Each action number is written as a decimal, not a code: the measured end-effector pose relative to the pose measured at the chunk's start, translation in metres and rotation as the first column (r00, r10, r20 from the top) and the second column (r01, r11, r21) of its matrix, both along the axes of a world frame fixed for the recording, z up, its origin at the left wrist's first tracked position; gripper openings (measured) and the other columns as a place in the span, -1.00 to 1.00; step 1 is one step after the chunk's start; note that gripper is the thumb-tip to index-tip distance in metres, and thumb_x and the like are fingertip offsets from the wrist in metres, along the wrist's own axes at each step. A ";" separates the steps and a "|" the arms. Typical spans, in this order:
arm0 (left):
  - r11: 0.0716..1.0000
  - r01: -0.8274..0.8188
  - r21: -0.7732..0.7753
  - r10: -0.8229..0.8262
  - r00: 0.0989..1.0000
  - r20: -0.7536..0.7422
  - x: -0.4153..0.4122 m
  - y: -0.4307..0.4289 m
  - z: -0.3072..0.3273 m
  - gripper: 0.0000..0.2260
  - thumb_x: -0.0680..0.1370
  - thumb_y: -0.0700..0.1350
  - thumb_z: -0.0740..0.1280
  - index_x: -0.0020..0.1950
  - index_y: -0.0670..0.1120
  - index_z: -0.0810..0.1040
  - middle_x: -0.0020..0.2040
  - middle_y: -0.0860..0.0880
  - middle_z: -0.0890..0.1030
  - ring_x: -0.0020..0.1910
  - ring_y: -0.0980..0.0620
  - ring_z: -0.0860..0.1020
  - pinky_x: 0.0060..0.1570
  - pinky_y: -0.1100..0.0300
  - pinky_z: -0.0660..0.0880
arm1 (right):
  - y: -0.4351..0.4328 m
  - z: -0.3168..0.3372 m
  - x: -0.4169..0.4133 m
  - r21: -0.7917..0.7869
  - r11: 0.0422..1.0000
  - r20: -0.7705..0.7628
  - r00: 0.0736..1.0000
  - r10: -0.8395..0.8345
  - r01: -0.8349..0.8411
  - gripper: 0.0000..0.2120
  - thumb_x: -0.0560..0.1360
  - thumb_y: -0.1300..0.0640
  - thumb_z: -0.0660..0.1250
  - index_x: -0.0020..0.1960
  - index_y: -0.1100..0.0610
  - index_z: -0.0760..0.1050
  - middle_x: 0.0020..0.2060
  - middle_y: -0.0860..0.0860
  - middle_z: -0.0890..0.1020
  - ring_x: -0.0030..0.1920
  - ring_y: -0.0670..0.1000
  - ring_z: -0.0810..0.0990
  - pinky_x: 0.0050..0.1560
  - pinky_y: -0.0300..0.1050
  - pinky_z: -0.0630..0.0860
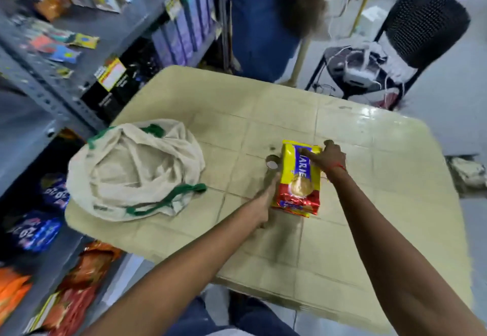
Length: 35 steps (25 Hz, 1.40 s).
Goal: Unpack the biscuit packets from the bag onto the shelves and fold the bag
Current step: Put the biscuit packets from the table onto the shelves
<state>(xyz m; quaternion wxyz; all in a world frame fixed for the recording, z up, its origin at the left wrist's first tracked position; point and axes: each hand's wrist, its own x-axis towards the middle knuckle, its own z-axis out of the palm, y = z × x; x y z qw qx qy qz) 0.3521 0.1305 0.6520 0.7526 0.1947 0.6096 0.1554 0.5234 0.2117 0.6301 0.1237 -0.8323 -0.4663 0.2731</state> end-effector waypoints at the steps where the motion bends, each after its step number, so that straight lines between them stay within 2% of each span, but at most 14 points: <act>1: 1.000 0.023 -0.013 -0.023 1.000 0.008 0.010 0.001 -0.004 -0.44 0.51 0.32 0.12 0.24 -0.07 0.54 0.25 -0.05 0.54 -0.24 0.13 0.63 -0.15 0.33 0.53 | 0.001 -0.004 0.011 -0.057 0.998 -0.136 0.990 -0.036 0.028 -0.19 0.34 -0.23 0.43 0.38 0.26 0.30 0.35 0.24 0.43 0.33 0.25 0.42 0.26 0.11 0.44; 2: 0.998 0.056 -0.025 -0.056 0.998 0.011 0.018 0.003 -0.009 -0.40 0.50 0.34 0.14 0.32 -0.06 0.49 0.33 -0.06 0.51 -0.05 0.06 0.58 0.09 0.18 0.45 | 0.002 -0.009 0.018 -0.110 0.993 -0.274 0.959 -0.078 0.050 -0.22 0.33 -0.23 0.44 0.34 0.23 0.34 0.30 0.22 0.48 0.26 0.20 0.50 0.16 0.09 0.51; 3: 0.997 0.072 -0.022 -0.072 0.997 0.016 0.024 0.006 -0.015 -0.39 0.50 0.34 0.14 0.35 -0.06 0.46 0.36 -0.09 0.50 -0.03 0.04 0.54 0.14 0.12 0.39 | 0.002 -0.012 0.020 -0.147 0.987 -0.393 0.912 -0.117 0.063 -0.33 0.31 -0.23 0.45 0.22 0.20 0.44 0.21 0.19 0.55 0.10 0.13 0.59 -0.01 0.03 0.57; 6: 0.996 0.093 0.000 -0.093 0.995 0.020 0.031 0.013 -0.027 -0.40 0.53 0.30 0.13 0.36 -0.10 0.45 0.30 -0.17 0.56 -0.23 0.09 0.53 -0.19 0.23 0.46 | 0.004 -0.024 0.019 -0.095 0.992 -0.485 0.867 -0.114 0.078 -0.62 0.30 -0.23 0.45 -0.16 0.06 0.49 0.04 0.15 0.67 -0.23 -0.05 0.63 -0.30 -0.15 0.55; 8: 0.993 0.116 -0.022 -0.116 0.993 0.020 0.040 0.009 -0.033 -0.36 0.50 0.36 0.09 0.32 -0.09 0.47 0.16 -0.14 0.61 -0.20 0.07 0.54 -0.20 0.24 0.46 | 0.011 -0.029 0.016 -0.049 0.998 -0.456 0.888 -0.060 0.042 -0.52 0.29 -0.24 0.47 0.01 0.09 0.52 0.11 0.14 0.65 -0.10 0.04 0.67 -0.10 -0.03 0.63; 10: 0.984 0.155 -0.092 -0.150 0.987 0.055 0.050 0.001 -0.039 -0.26 0.45 0.44 0.04 0.32 -0.11 0.46 0.06 -0.12 0.56 -0.02 0.00 0.53 0.01 0.14 0.46 | 0.022 -0.028 0.006 -0.061 0.990 -0.440 0.894 0.087 -0.126 -0.31 0.29 -0.22 0.48 0.30 0.10 0.43 0.24 0.12 0.58 0.11 0.09 0.63 0.18 0.04 0.56; 14: 0.983 0.120 -0.137 -0.114 0.992 0.051 0.057 0.001 -0.047 -0.23 0.39 0.51 0.01 0.25 -0.07 0.47 0.13 -0.11 0.54 0.13 -0.04 0.51 0.15 0.03 0.44 | 0.044 -0.014 -0.013 -0.155 0.885 -0.291 0.877 0.383 -0.439 -0.17 0.30 -0.25 0.45 0.44 0.05 0.27 0.33 0.09 0.51 0.26 0.12 0.53 0.29 0.00 0.44; 17: 0.986 -0.168 -0.004 0.167 0.981 -0.099 0.028 0.020 -0.051 -0.20 0.34 0.49 0.18 0.33 -0.08 0.45 0.27 -0.10 0.54 -0.03 -0.02 0.58 -0.06 0.08 0.57 | 0.032 -0.006 0.001 -0.053 0.962 -0.107 0.959 0.261 -0.267 -0.18 0.31 -0.42 0.30 0.38 0.08 0.34 0.19 0.10 0.63 0.22 0.16 0.56 0.26 0.05 0.45; 19: 0.944 -0.260 0.205 0.318 0.882 -0.347 0.003 0.045 -0.057 -0.06 0.25 0.48 0.29 0.40 -0.15 0.36 0.37 -0.16 0.47 0.23 -0.13 0.52 0.21 -0.05 0.50 | 0.003 -0.013 0.014 0.009 1.000 -0.132 0.991 -0.014 0.016 -0.13 0.30 -0.47 0.24 0.33 0.17 0.39 0.18 0.17 0.62 0.22 0.20 0.55 0.24 0.07 0.46; 20: 0.937 -0.180 0.300 0.299 0.858 -0.418 -0.008 0.059 -0.058 -0.02 0.22 0.47 0.32 0.43 -0.17 0.31 0.40 -0.18 0.43 0.34 -0.15 0.44 0.30 -0.04 0.43 | -0.015 -0.019 0.017 -0.018 0.988 -0.201 0.967 -0.155 0.155 -0.12 0.28 -0.47 0.26 0.29 0.21 0.42 0.18 0.19 0.61 0.22 0.21 0.55 0.20 0.07 0.48; 22: 0.905 0.149 0.398 0.043 0.900 -0.434 -0.022 0.087 -0.061 -0.20 0.19 0.47 0.30 0.22 -0.06 0.46 0.23 -0.07 0.54 0.23 -0.09 0.49 0.15 0.07 0.46 | -0.044 -0.032 0.014 -0.138 0.916 -0.469 0.790 -0.395 0.376 -0.22 0.25 -0.41 0.36 0.13 0.24 0.53 0.02 0.16 0.66 0.08 0.19 0.62 -0.01 0.00 0.55; 25: 0.834 0.477 0.278 -0.368 0.856 -0.363 -0.030 0.105 -0.058 -0.48 0.27 0.46 0.28 -0.12 0.03 0.52 -0.04 -0.05 0.58 -0.13 0.00 0.50 -0.13 0.16 0.44 | -0.056 -0.039 0.004 -0.238 0.804 -0.720 0.456 -0.523 0.545 -0.45 0.24 -0.23 0.50 -0.01 0.20 0.60 -0.12 0.14 0.69 -0.20 0.09 0.66 -0.25 -0.14 0.58; 31: 0.868 0.403 0.290 -0.320 0.901 -0.293 -0.072 0.101 -0.054 -0.36 0.16 0.45 0.39 -0.03 -0.01 0.65 -0.07 -0.07 0.72 -0.13 -0.01 0.66 0.03 0.07 0.59 | -0.047 -0.028 -0.019 -0.343 0.853 -0.794 0.364 -0.487 0.394 -0.32 0.28 -0.27 0.45 0.26 0.12 0.52 0.18 0.16 0.63 0.18 0.20 0.61 0.27 0.21 0.48; 35: 0.910 0.286 0.302 -0.209 0.942 -0.261 -0.145 0.094 -0.033 -0.41 0.19 0.46 0.35 -0.02 0.04 0.65 -0.16 0.03 0.75 -0.27 0.12 0.69 -0.27 0.23 0.59 | -0.023 -0.010 -0.066 -0.276 0.952 -0.946 0.139 -0.294 0.130 -0.38 0.44 -0.33 0.19 0.29 0.08 0.51 0.07 0.12 0.70 0.04 0.15 0.69 0.02 0.14 0.64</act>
